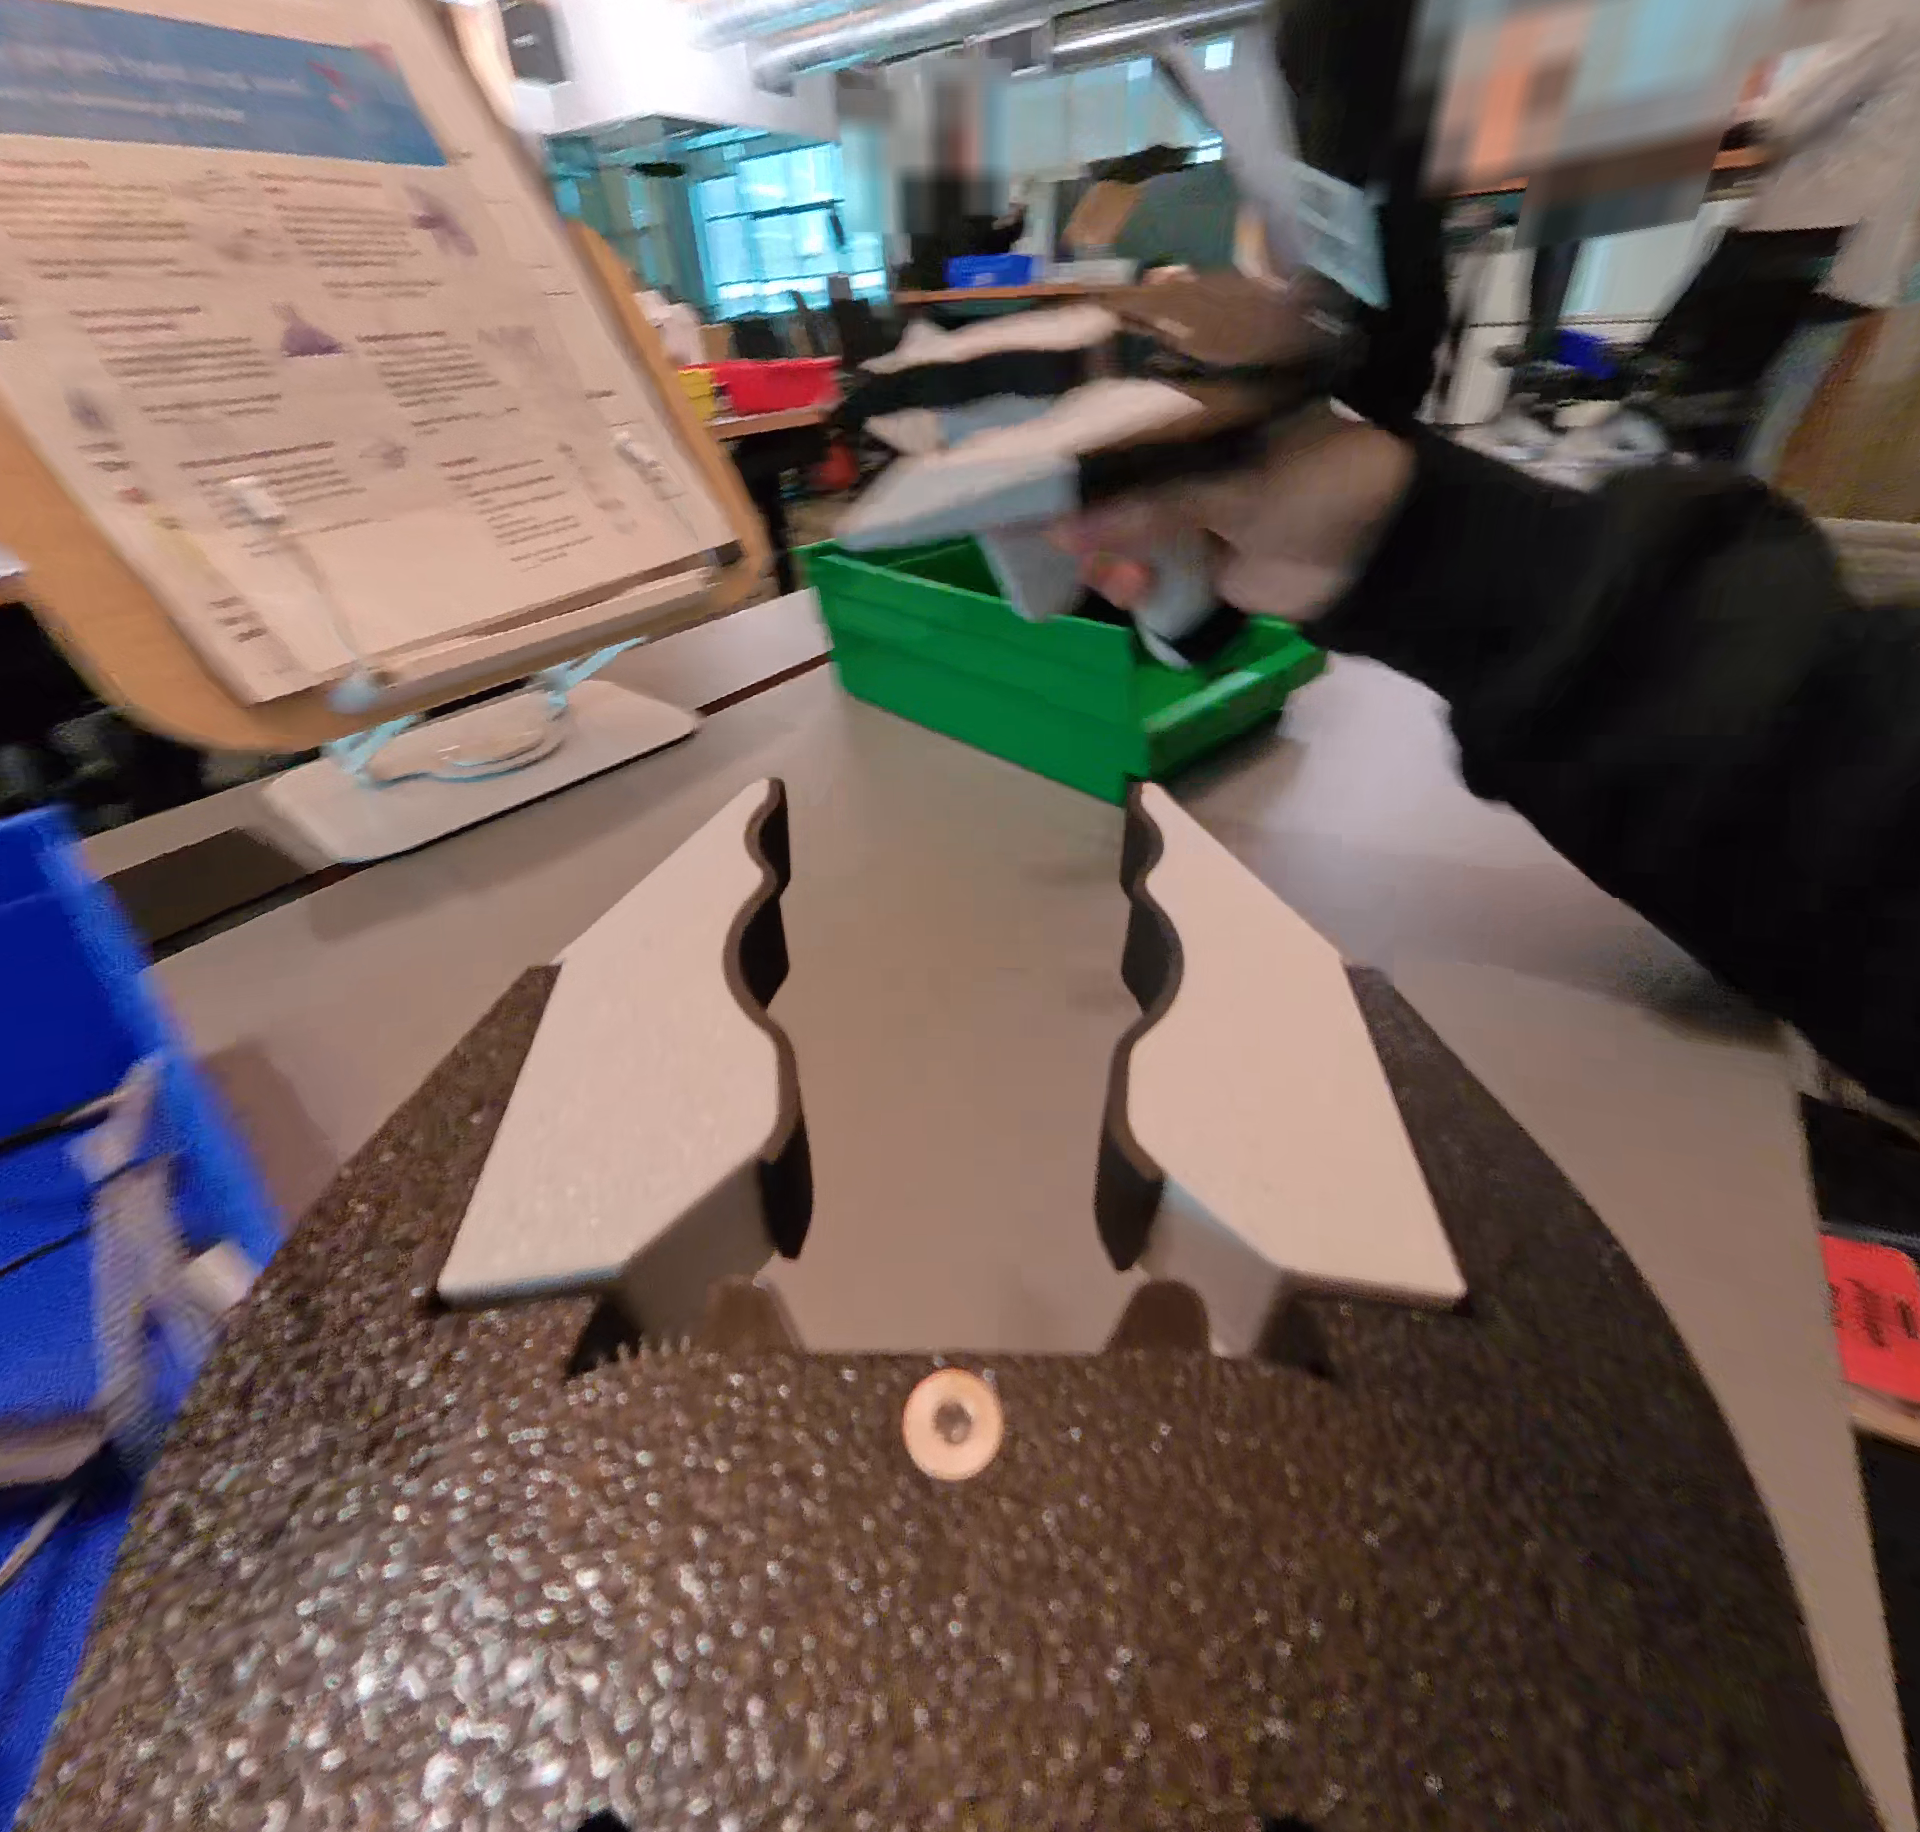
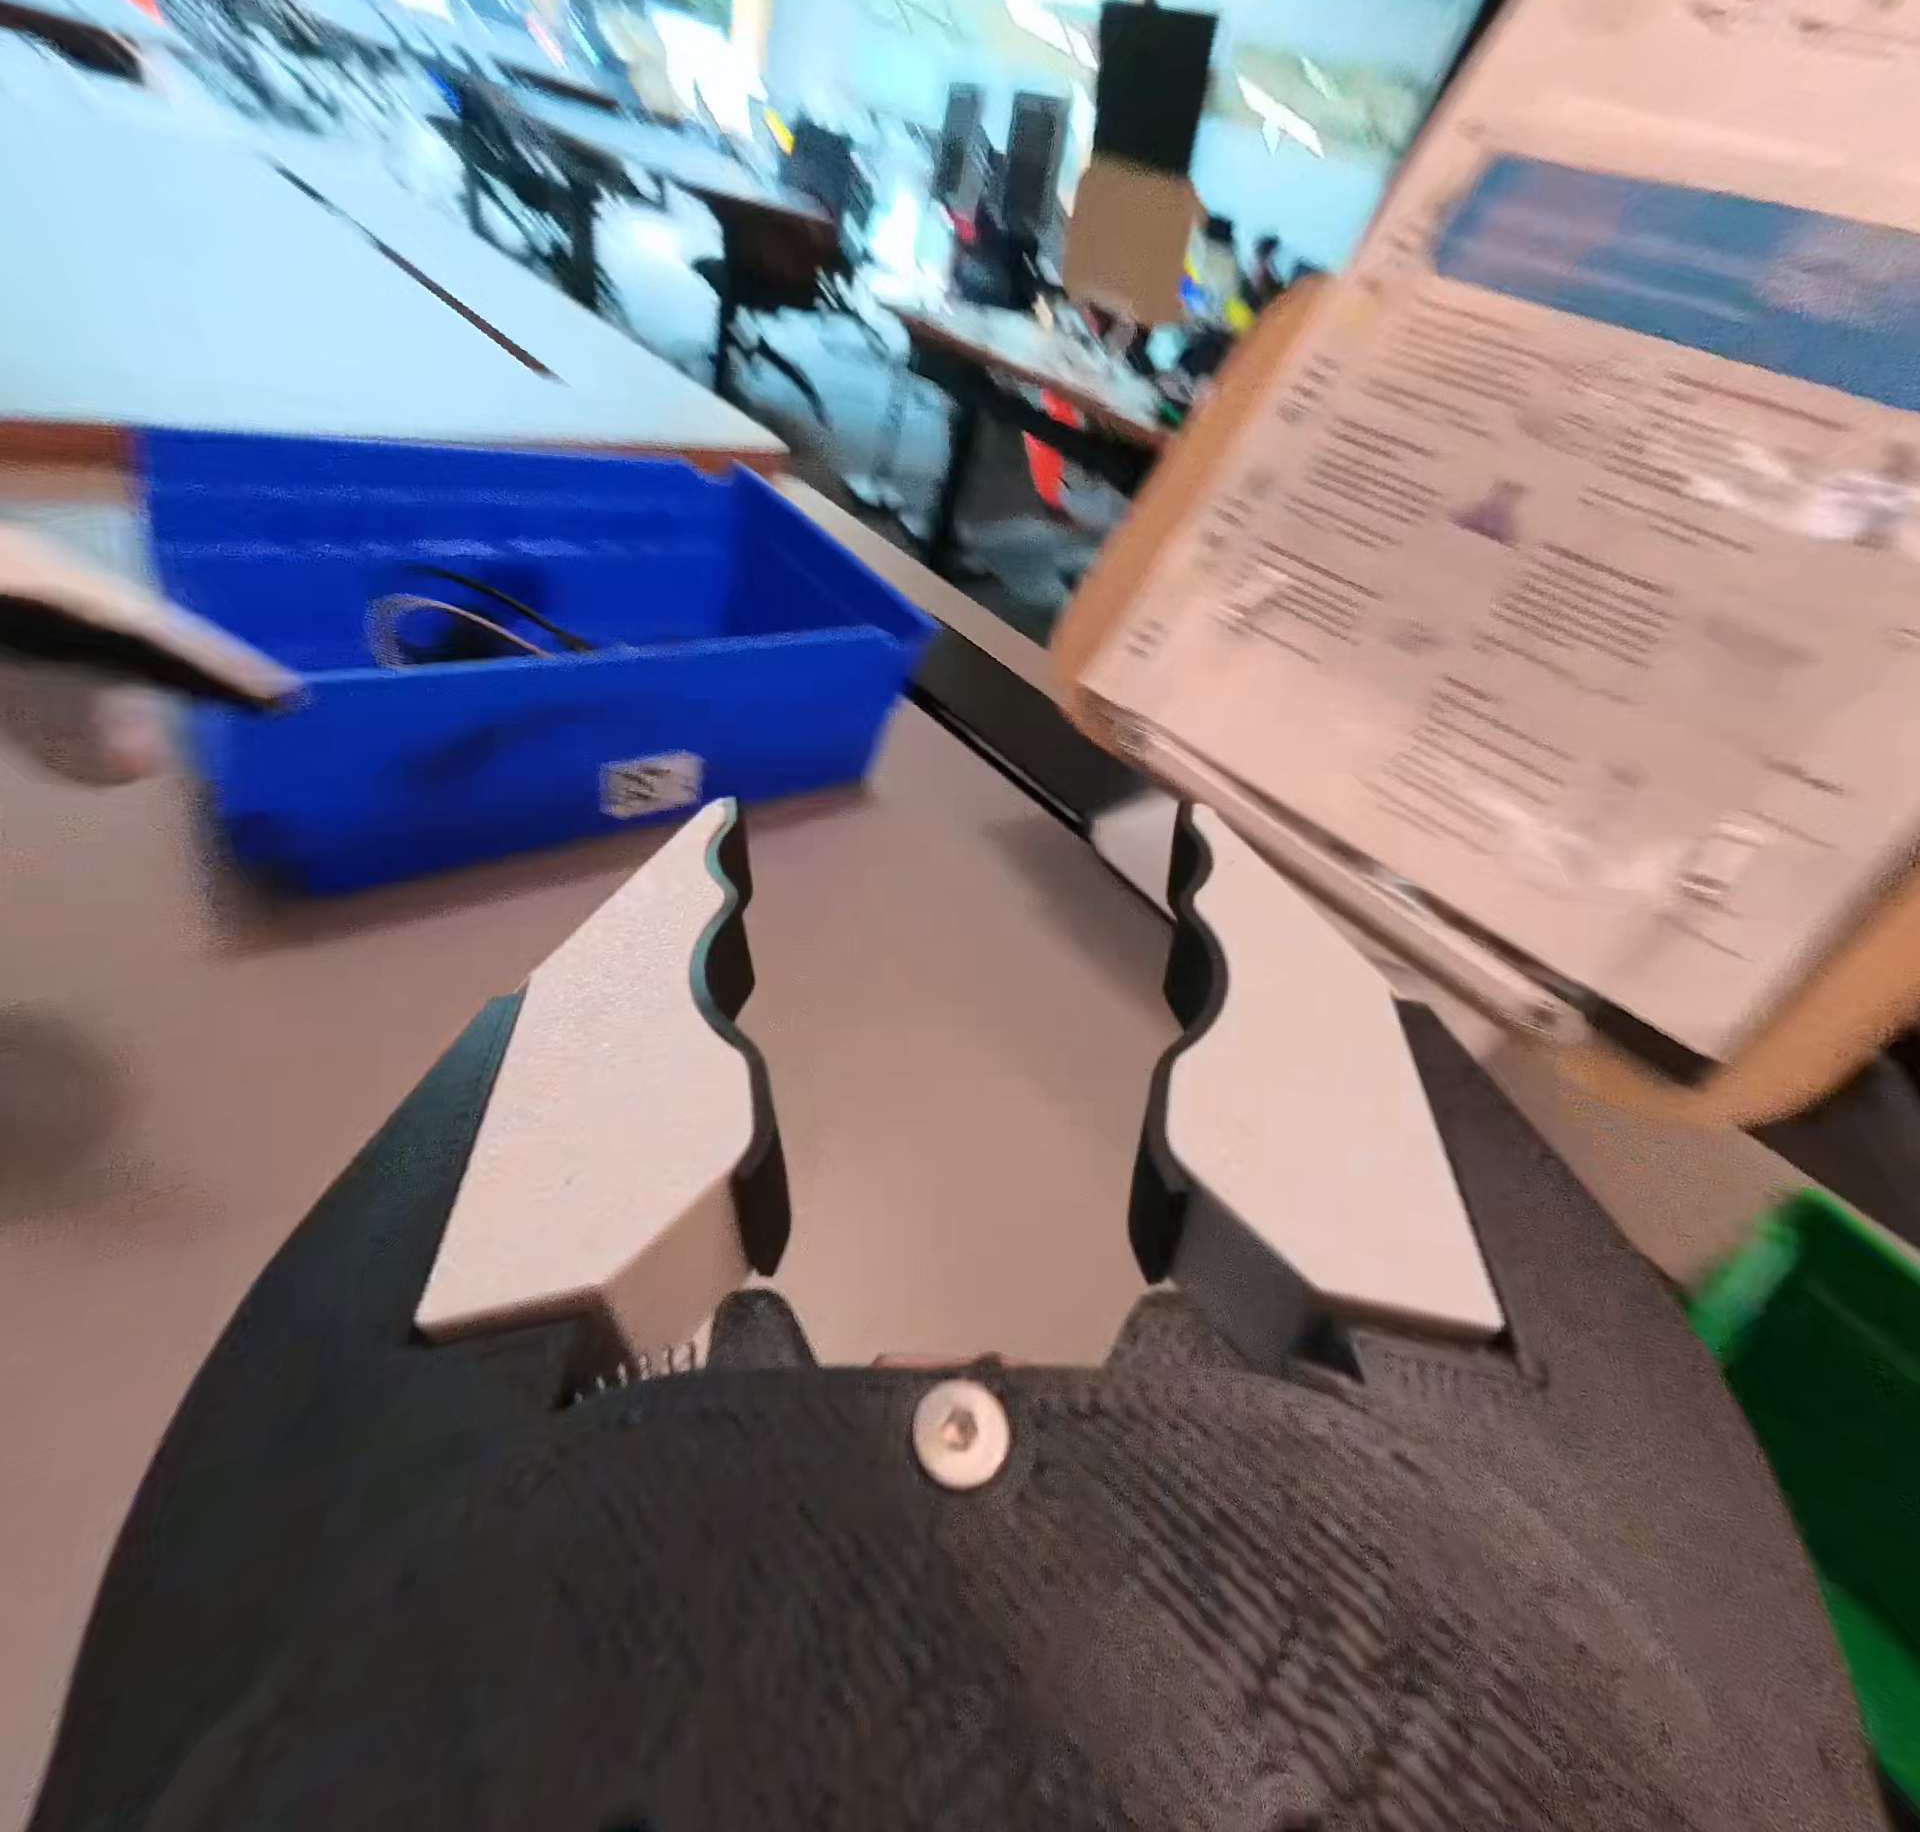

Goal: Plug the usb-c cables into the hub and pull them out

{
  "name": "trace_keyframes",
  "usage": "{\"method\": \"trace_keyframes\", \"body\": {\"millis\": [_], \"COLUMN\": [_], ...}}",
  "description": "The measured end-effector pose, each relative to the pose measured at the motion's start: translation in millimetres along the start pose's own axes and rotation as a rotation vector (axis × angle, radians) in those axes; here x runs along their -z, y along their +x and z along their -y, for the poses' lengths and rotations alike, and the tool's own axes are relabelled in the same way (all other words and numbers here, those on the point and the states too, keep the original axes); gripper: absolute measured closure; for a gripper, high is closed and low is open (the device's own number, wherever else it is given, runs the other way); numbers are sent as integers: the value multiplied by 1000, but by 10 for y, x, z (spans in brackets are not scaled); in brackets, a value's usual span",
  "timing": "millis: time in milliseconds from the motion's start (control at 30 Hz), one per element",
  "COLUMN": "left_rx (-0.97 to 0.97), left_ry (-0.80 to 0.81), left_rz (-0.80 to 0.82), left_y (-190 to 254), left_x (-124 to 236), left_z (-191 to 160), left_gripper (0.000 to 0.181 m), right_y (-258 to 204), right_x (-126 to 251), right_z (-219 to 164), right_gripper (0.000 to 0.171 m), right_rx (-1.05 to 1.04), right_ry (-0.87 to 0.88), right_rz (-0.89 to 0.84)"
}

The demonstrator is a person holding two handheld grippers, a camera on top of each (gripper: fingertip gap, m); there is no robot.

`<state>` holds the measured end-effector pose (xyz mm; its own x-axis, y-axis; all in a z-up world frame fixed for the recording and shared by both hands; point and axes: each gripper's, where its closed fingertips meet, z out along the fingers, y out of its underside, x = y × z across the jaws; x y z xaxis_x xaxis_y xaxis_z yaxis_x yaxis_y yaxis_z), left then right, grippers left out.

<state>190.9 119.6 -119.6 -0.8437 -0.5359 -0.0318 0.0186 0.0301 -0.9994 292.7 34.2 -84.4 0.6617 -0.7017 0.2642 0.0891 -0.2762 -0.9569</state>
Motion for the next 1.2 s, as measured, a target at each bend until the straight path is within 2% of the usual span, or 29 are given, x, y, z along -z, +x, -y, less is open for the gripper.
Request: {"method": "trace_keyframes", "body": {"millis": [67, 167, 267, 367, 467, 567, 633, 700, 800, 933, 967, 1000, 1033, 1133, 1200], "left_rx": [51, 77, -5, -212, -382, -566, -620, -656, -627, -639, -637, -649, -662, -804, -918], "left_ry": [-31, -107, -240, -446, -779, -1028, -1137, -1213, -1355, -1490, -1467, -1438, -1413, -1339, -1269], "left_rz": [187, 459, 601, 545, 359, 124, 22, -122, -249, -315, -317, -287, -267, -194, -71], "left_y": [-380, -966, -1423, -1753, -1967, -2133, -2273, -2311, -2357, -2432, -2426, -2448, -2456, -2514, -2593], "left_x": [181, 653, 1037, 1051, 918, 780, 700, 654, 653, 671, 613, 543, 500, 429, 371], "left_z": [25, 1, -31, -113, -428, -749, -895, -1042, -1287, -1581, -1579, -1571, -1575, -1448, -1167], "left_gripper": [125, 131, 130, 121, 111, 108, 105, 109, 114, 127, 131, 146, 151, 166, 172], "right_y": [-312, -421, -494, -440, -433, -465, -486, -477, -453, -453, -452, -444, -435, -381, -340], "right_x": [5, 37, 73, 51, 46, 38, 27, 21, 11, -12, -18, -22, -23, -4, 27], "right_z": [-73, -266, -322, -420, -445, -471, -511, -555, -619, -670, -675, -682, -687, -652, -594], "right_gripper": [94, 98, 99, 99, 99, 99, 99, 99, 99, 99, 99, 100, 100, 101, 102], "right_rx": [0, 69, 4, 13, 40, 30, 3, -17, -40, -45, -36, -23, -12, -24, -47], "right_ry": [93, 163, 210, 180, 155, 144, 138, 130, 116, 103, 98, 91, 85, 96, 123], "right_rz": [30, -26, 23, 4, -5, 23, 51, 63, 72, 74, 70, 62, 56, 31, 19]}}
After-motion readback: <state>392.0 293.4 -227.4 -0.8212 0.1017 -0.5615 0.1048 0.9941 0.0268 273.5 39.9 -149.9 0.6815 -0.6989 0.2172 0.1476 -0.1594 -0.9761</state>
